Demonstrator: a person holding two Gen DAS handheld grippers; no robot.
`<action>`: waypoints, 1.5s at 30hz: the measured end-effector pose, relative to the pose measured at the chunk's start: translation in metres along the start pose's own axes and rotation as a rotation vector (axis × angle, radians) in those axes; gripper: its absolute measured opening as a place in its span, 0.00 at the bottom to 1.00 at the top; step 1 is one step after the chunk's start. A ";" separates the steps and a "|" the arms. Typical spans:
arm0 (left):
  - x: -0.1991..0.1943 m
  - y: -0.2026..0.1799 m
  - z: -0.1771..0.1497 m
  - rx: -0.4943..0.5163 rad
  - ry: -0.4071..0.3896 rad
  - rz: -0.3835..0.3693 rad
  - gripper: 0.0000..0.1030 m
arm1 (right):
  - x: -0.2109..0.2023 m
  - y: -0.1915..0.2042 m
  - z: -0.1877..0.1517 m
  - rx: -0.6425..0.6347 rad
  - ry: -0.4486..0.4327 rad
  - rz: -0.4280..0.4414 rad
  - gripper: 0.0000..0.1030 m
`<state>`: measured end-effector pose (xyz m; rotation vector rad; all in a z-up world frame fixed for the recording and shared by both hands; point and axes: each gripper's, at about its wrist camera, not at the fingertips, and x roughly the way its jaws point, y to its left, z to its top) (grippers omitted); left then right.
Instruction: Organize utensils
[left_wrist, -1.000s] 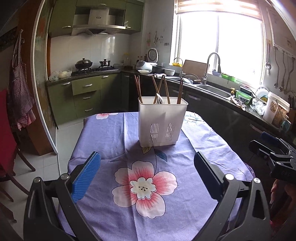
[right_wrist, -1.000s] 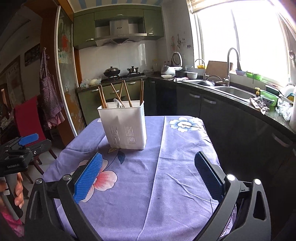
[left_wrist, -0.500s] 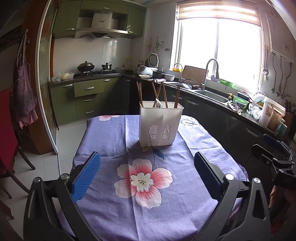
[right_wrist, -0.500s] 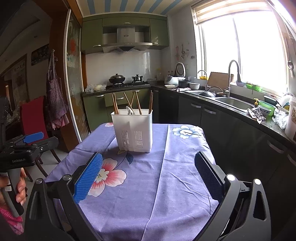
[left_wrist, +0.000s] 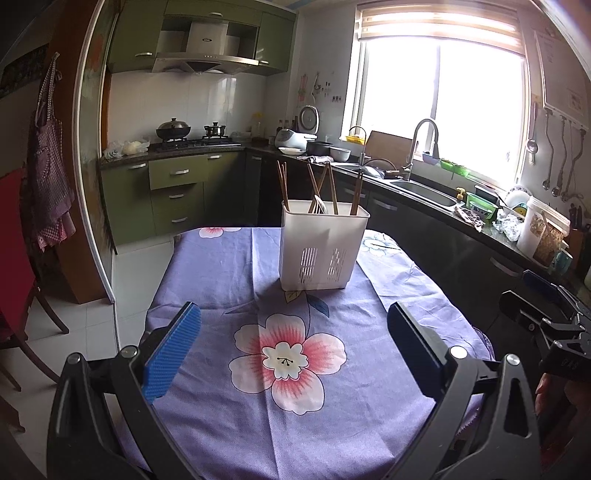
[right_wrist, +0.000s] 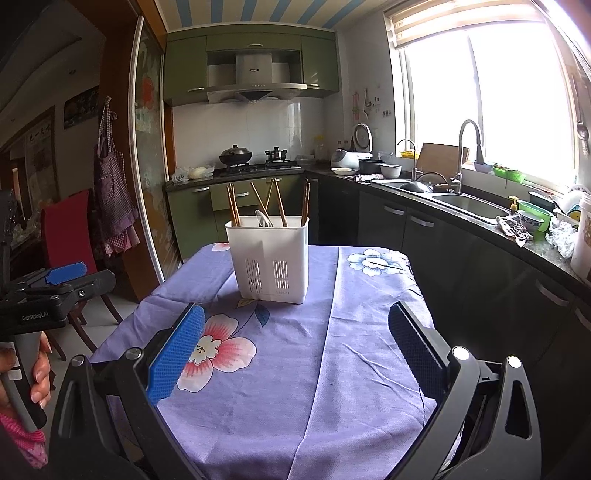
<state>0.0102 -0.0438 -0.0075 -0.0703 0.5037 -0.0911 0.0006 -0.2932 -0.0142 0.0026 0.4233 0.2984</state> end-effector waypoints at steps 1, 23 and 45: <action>0.000 0.000 0.000 0.000 0.001 0.000 0.93 | 0.001 0.000 0.000 0.000 0.000 -0.001 0.95; -0.001 -0.002 0.000 -0.009 0.000 0.010 0.93 | 0.002 0.001 0.000 0.003 0.003 0.011 0.95; -0.002 -0.002 0.001 -0.017 0.005 0.027 0.93 | 0.004 0.002 -0.001 0.002 0.007 0.011 0.95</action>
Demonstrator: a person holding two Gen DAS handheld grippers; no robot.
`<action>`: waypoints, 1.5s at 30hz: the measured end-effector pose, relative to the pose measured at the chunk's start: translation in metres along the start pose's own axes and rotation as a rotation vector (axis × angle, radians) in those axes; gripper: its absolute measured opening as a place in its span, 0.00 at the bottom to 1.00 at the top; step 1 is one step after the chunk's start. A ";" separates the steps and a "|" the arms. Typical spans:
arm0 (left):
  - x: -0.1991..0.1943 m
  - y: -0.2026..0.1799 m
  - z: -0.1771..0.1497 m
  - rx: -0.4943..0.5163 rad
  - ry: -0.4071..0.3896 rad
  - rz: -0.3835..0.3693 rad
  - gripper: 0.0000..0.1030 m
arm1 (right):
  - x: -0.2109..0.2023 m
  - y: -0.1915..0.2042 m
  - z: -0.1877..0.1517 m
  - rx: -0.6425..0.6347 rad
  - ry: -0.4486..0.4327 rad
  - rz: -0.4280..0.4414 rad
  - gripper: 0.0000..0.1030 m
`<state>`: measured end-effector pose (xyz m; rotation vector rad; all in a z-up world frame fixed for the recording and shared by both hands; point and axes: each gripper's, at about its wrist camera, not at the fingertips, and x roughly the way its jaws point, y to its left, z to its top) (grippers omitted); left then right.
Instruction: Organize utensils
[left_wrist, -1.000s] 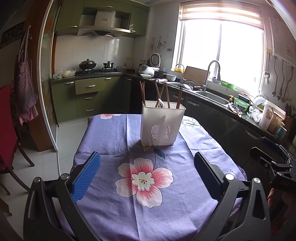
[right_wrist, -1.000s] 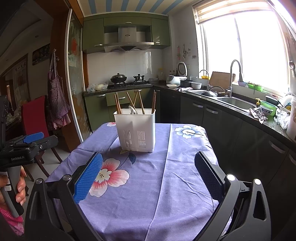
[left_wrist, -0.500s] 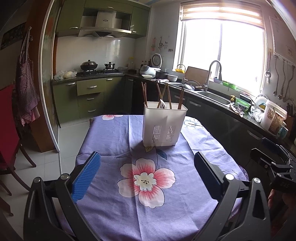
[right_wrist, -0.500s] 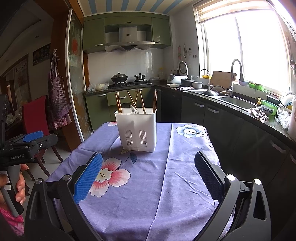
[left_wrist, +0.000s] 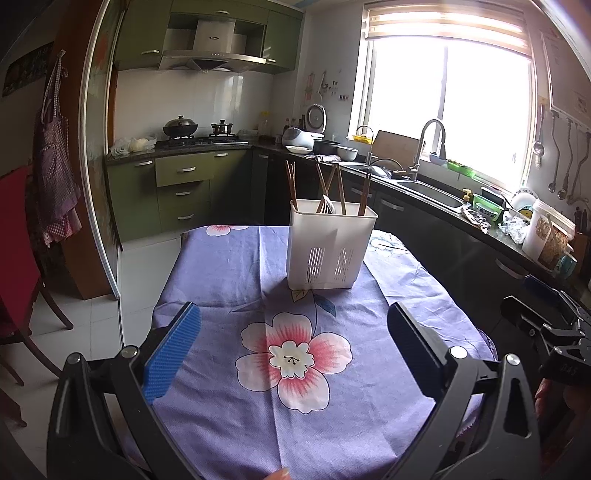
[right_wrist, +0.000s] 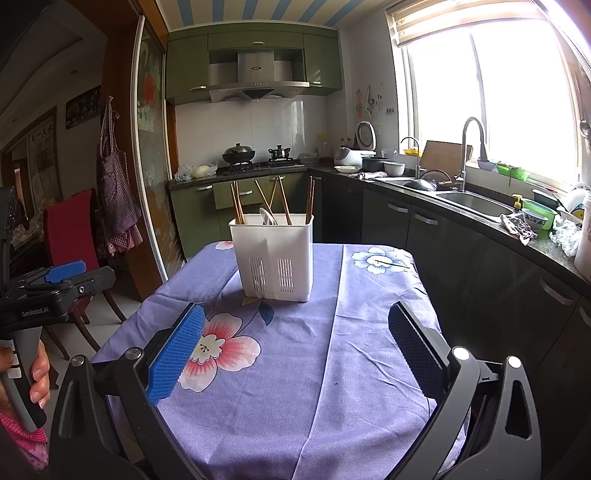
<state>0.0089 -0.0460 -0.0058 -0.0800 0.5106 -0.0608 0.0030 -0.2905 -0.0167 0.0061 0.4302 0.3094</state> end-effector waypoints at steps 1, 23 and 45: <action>0.000 0.000 0.000 -0.002 0.001 -0.003 0.93 | 0.001 0.000 -0.001 -0.001 0.002 0.000 0.95; 0.004 -0.004 0.002 0.006 0.022 0.025 0.93 | 0.007 0.000 -0.004 -0.006 0.010 0.001 0.95; 0.008 0.000 0.004 0.023 -0.007 0.020 0.93 | 0.022 -0.008 -0.006 -0.006 0.036 0.013 0.95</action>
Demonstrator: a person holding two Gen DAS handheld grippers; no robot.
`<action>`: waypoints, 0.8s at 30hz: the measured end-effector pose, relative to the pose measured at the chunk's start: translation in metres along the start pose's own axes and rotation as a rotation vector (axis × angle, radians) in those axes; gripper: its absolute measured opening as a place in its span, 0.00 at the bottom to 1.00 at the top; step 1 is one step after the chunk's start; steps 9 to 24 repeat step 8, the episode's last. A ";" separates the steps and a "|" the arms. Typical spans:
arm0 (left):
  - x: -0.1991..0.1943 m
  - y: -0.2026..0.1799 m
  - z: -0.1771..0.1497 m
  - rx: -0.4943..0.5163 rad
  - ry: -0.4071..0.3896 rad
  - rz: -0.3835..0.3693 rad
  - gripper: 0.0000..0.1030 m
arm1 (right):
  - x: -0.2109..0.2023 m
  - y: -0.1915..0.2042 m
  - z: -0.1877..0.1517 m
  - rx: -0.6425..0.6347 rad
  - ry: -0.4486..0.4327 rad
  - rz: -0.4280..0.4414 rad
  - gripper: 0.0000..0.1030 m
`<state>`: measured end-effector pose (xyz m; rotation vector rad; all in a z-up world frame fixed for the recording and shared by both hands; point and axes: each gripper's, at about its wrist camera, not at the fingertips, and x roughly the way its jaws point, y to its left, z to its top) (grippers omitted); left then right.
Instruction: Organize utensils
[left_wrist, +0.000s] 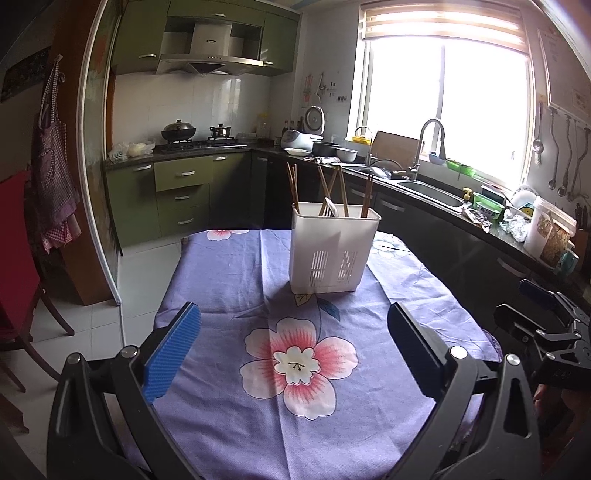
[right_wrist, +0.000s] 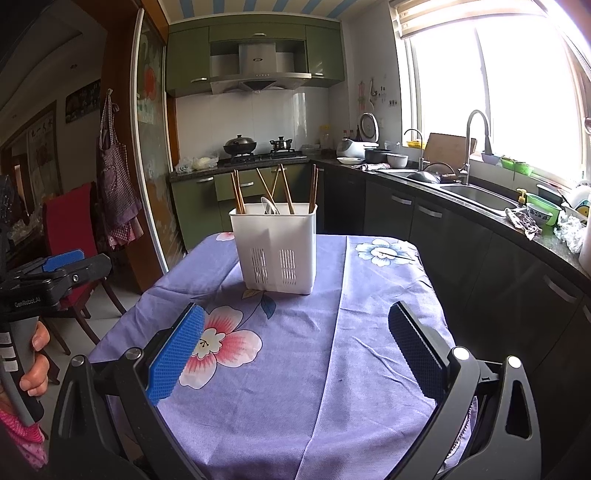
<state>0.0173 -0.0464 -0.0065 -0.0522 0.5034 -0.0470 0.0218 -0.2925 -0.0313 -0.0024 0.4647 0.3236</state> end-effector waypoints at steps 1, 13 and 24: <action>0.001 0.000 0.000 0.007 0.004 0.018 0.93 | 0.000 0.000 0.000 0.001 0.000 0.001 0.95; 0.023 0.004 -0.003 0.013 0.054 0.045 0.93 | 0.007 -0.002 -0.001 0.000 0.015 -0.003 0.95; 0.023 0.004 -0.003 0.013 0.054 0.045 0.93 | 0.007 -0.002 -0.001 0.000 0.015 -0.003 0.95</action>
